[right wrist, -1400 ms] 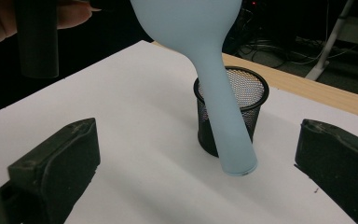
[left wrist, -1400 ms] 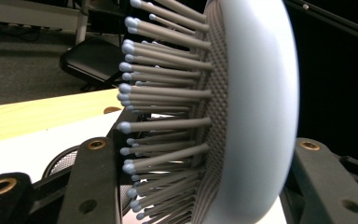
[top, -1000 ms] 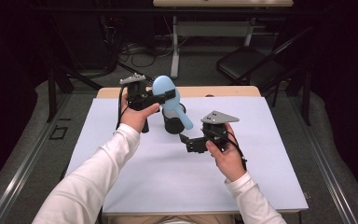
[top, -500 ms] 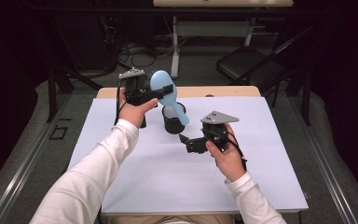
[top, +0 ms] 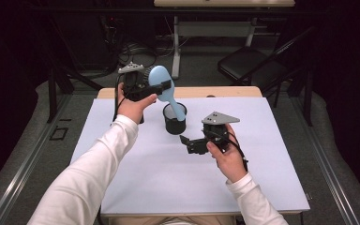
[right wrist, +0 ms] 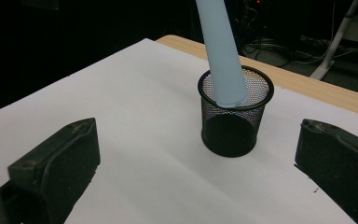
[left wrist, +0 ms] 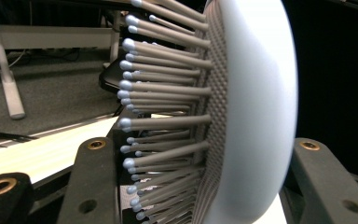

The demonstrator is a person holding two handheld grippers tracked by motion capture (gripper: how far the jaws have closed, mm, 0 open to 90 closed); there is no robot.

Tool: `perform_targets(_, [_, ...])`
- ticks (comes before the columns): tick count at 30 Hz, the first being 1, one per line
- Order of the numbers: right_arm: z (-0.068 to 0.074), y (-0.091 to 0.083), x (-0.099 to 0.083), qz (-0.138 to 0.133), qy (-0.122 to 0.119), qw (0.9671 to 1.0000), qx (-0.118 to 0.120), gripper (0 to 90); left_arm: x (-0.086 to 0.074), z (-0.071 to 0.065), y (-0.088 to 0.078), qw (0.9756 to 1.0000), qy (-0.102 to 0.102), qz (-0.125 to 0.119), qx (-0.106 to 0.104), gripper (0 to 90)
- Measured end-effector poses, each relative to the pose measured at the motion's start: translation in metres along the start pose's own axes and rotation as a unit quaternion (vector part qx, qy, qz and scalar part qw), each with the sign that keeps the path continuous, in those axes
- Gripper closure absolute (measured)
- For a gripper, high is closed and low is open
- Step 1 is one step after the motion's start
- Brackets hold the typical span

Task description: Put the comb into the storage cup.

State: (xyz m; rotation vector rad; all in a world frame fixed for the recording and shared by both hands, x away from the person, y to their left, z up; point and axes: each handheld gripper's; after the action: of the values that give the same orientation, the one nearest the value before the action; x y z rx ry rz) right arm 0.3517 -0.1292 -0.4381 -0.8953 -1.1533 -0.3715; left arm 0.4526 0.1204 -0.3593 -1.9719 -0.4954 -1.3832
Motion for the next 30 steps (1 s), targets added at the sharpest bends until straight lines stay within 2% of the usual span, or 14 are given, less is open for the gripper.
perform_targets(17, [0.000, 0.000, 0.000, 0.001, -0.002, 1.0000, 0.001, 0.0, 0.010, 0.004, -0.003, 0.9997, 0.010, 0.001, 0.024, 49.0])
perform_targets(30, [0.001, 0.001, -0.001, 0.002, -0.002, 1.0000, 0.002, 0.0, 0.016, 0.004, -0.001, 0.9994, 0.016, -0.002, 0.031, 49.0])
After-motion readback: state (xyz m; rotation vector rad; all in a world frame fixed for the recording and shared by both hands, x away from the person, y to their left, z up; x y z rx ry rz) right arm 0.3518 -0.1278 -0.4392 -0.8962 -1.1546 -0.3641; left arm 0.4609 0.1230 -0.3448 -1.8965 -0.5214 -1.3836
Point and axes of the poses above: each handheld gripper's, and its own axes: y roughly forward along the jaws, x roughly out of its top, z roughly to its left, and after that the axes turned 3 degrees about y, right-handed
